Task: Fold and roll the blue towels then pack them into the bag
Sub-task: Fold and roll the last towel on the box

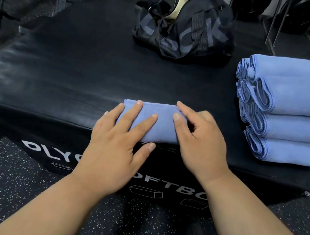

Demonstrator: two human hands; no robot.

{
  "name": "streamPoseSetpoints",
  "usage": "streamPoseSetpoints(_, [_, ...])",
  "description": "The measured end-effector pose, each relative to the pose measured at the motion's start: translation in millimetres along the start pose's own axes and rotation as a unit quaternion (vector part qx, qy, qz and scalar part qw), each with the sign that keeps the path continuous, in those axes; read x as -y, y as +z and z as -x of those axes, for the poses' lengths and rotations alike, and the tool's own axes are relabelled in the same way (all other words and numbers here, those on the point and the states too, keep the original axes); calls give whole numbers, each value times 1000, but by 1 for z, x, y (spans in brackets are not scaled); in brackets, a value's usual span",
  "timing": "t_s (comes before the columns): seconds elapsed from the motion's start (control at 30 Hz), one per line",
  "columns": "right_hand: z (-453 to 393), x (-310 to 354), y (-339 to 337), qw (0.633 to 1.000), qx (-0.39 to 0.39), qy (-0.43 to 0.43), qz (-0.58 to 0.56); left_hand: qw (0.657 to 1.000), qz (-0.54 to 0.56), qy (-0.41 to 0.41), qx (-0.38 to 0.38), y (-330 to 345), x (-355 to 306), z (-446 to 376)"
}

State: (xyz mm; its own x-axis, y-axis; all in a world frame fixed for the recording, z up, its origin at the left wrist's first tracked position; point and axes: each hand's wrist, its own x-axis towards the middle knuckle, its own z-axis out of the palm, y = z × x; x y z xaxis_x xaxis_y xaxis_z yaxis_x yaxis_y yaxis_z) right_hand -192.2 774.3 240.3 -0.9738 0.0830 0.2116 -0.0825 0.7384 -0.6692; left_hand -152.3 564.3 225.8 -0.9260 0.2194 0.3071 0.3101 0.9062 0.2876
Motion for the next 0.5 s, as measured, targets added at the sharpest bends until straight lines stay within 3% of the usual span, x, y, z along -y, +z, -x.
streamPoseSetpoints(0.07, [5,-2,1,997,-9,-62,-37,1000,4,-15,-2,3,5,0])
streamPoseSetpoints(0.13, [8,-4,2,992,44,-113,-16,999,13,-32,-2,4,5,-1])
streamPoseSetpoints(0.27, [5,-1,1,979,152,-118,67,996,54,-73,1,6,-2,-2])
streamPoseSetpoints(0.5, [7,-3,-3,974,167,-140,59,982,156,-107,-2,-6,-1,-3])
